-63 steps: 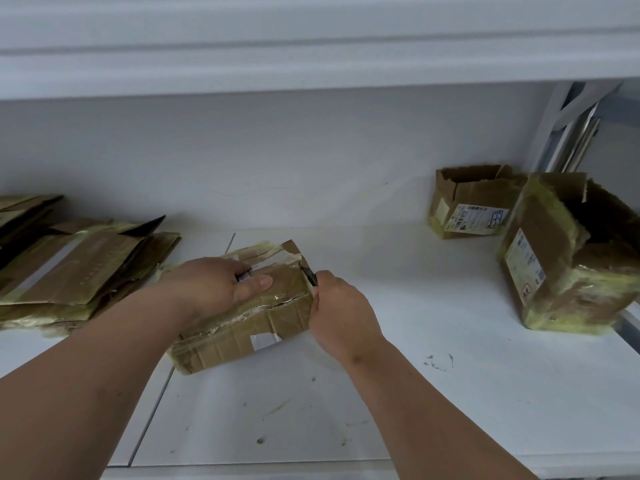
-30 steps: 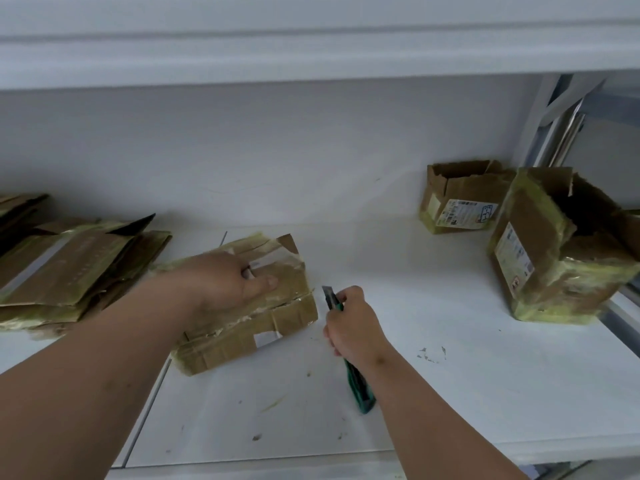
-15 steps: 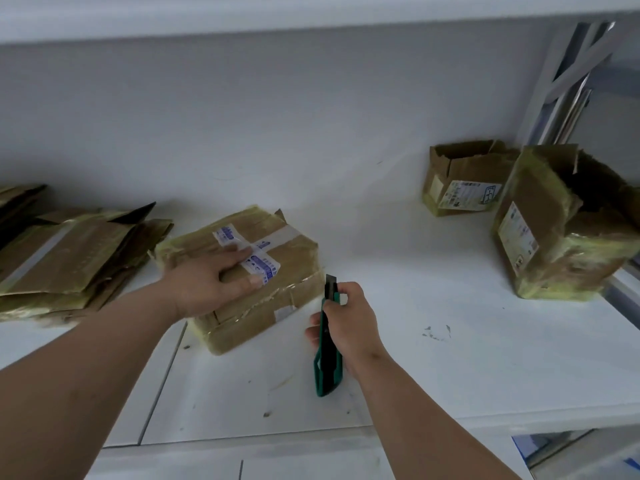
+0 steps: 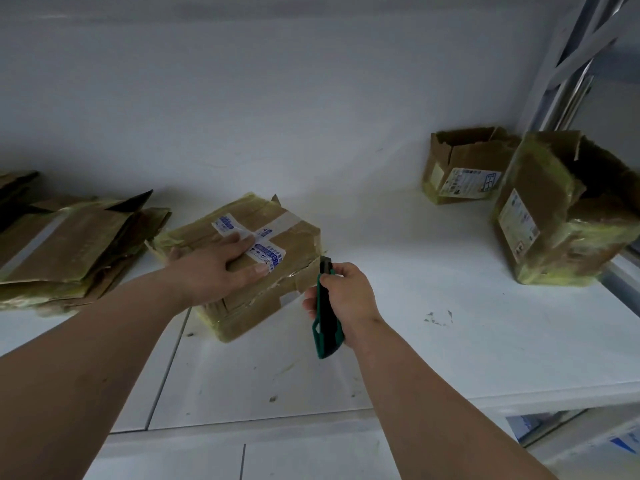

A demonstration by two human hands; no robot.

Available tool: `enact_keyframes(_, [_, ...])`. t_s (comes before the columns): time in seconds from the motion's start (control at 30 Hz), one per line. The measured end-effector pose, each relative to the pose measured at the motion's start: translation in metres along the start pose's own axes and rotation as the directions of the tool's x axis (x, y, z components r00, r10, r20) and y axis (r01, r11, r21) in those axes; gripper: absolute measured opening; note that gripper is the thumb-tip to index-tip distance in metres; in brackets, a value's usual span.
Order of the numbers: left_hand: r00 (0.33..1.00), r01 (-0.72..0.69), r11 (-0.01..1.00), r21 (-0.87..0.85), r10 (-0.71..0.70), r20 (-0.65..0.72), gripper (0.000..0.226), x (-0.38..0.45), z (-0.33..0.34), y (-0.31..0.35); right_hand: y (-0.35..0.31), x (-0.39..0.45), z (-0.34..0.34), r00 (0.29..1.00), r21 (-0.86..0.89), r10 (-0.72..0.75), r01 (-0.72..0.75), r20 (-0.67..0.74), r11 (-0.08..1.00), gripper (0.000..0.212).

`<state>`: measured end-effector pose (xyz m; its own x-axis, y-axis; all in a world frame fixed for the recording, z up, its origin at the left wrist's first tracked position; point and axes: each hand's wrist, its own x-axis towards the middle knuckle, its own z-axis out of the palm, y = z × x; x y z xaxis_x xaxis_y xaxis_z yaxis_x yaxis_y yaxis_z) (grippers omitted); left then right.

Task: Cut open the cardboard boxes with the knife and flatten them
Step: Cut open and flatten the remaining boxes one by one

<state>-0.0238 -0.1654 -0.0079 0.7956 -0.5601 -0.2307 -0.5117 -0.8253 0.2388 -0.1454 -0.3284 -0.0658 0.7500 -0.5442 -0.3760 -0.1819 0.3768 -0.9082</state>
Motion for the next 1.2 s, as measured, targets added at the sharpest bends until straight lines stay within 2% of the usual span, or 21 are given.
enact_keyframes(0.17, [0.999, -0.011, 1.000, -0.021, 0.012, 0.042, 0.085, 0.001, -0.001, -0.003, 0.002, 0.008, 0.008, 1.000, 0.049, 0.019, -0.018, -0.012, 0.999, 0.020])
enact_keyframes(0.3, [0.998, -0.035, 0.999, -0.029, 0.036, 0.048, 0.065, 0.000, -0.003, -0.002, 0.000, 0.015, 0.015, 0.999, 0.119, 0.044, -0.041, -0.027, 0.992, 0.018])
enact_keyframes(0.53, [0.997, -0.055, 0.998, 0.001, 0.055, 0.062, 0.062, 0.003, -0.003, -0.002, 0.003, 0.008, 0.029, 0.996, 0.117, 0.042, -0.032, -0.079, 0.993, 0.019])
enact_keyframes(0.67, [0.996, -0.065, 0.995, -0.074, 0.070, 0.060, 0.063, 0.008, 0.000, -0.006, 0.015, -0.001, 0.043, 0.999, 0.113, 0.054, -0.054, 0.001, 0.992, 0.018])
enact_keyframes(0.77, [0.996, -0.077, 0.995, -0.059, 0.079, 0.041, 0.064, 0.009, 0.002, -0.009, 0.023, -0.006, 0.050, 0.998, 0.151, 0.055, -0.057, 0.020, 0.987, 0.018])
enact_keyframes(0.9, [0.996, -0.075, 0.994, -0.075, 0.078, 0.040, 0.086, 0.014, 0.003, -0.013, 0.028, -0.018, 0.052, 0.993, 0.127, 0.071, -0.083, 0.097, 0.988, 0.017])
enact_keyframes(1.0, [0.995, -0.099, 0.981, -0.166, 0.100, -0.003, 0.084, 0.012, 0.005, -0.014, 0.034, -0.031, 0.060, 0.979, 0.019, 0.099, -0.104, 0.181, 0.994, 0.015])
enact_keyframes(1.1, [0.995, -0.099, 0.895, -0.435, 0.092, -0.036, 0.076, 0.004, -0.002, -0.022, 0.033, -0.033, 0.053, 0.976, -0.045, 0.068, -0.060, 0.205, 0.997, 0.014])
enact_keyframes(1.13, [0.996, -0.089, 0.868, -0.488, 0.093, -0.016, 0.081, 0.002, -0.007, -0.029, 0.031, -0.032, 0.049, 0.975, -0.069, 0.055, -0.041, 0.214, 0.997, 0.013])
enact_keyframes(1.2, [0.988, -0.087, 0.883, -0.462, 0.135, 0.072, 0.094, -0.006, -0.021, -0.049, 0.028, -0.032, 0.043, 0.974, -0.091, 0.047, -0.027, 0.223, 0.995, 0.014])
